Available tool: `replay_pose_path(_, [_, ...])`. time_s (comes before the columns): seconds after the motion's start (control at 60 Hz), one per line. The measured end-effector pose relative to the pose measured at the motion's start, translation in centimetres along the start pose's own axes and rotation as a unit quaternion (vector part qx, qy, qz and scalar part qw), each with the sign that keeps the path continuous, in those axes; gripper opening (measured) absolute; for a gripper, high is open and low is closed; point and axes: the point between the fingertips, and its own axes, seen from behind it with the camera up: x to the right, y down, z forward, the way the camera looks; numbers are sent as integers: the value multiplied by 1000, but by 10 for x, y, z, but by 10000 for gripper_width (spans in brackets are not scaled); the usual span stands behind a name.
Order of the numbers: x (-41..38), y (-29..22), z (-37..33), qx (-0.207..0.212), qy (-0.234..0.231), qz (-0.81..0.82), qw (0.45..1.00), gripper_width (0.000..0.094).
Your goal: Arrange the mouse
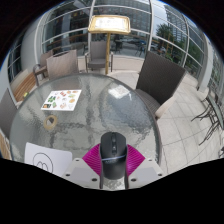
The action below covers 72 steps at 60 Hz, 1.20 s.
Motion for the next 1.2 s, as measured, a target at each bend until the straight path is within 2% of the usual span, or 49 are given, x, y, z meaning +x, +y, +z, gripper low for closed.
replay_pose_path(0.133, [-48, -104, -87, 90, -4, 23, 996, 284])
replay_pose_path(0.25, [-103, -145, -141, 145, -14, 13, 989, 282])
replay_pose_path(0.333, [-152, -142, -164, 152, -27, 3, 988, 282])
replay_pose_path(0.35, [-167, -130, -170, 154, -29, -1, 988, 280])
replay_pose_path(0.367, [-170, -134, -163, 147, -31, -8, 989, 281])
replay_pose_path(0.467, [-221, -86, -140, 113, -41, -37, 992, 280])
replay_pose_path(0.55, [-250, -23, -110, 71, -46, -47, 995, 280])
replay_pose_path(0.683, [-260, 55, -70, 13, -39, -42, 998, 279])
replay_pose_path(0.867, [-256, 123, -34, -40, -31, -37, 998, 281])
replay_pose_path(1.0, [-257, 126, -35, -25, -44, -13, 999, 307])
replay_pose_path(1.2, [-258, 124, -29, -31, -43, -14, 998, 457])
